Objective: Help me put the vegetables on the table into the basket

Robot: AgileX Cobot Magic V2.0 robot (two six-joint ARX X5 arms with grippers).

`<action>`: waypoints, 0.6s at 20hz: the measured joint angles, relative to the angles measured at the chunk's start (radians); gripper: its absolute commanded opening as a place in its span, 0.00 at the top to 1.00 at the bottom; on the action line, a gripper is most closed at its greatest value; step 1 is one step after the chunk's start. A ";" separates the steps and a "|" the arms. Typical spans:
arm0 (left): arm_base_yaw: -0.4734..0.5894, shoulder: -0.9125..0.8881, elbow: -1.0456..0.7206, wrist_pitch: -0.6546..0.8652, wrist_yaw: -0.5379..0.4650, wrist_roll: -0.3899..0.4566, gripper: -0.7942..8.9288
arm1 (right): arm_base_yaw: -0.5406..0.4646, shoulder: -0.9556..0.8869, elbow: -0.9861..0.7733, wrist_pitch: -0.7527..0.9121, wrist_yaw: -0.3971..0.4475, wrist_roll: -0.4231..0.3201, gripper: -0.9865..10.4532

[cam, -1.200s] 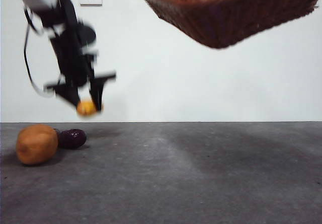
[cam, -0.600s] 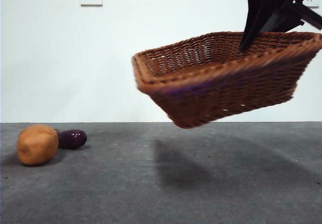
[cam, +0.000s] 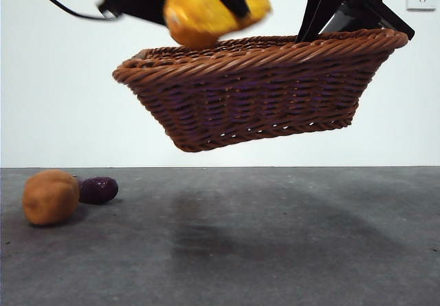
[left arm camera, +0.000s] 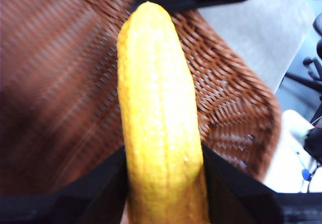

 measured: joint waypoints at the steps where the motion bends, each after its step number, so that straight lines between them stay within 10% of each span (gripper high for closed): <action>1: -0.008 0.033 0.000 0.021 0.013 -0.004 0.93 | 0.005 0.000 0.000 -0.001 0.011 0.000 0.92; 5: -0.046 0.154 0.000 0.021 0.019 -0.010 0.92 | 0.008 0.000 -0.001 -0.002 0.030 0.006 0.92; 9: -0.044 0.174 0.001 0.019 0.047 -0.013 0.34 | 0.008 0.000 -0.003 0.000 0.034 0.006 0.92; 12: -0.044 0.174 0.018 0.016 0.048 -0.021 0.34 | 0.008 0.000 -0.003 0.003 0.034 0.006 0.92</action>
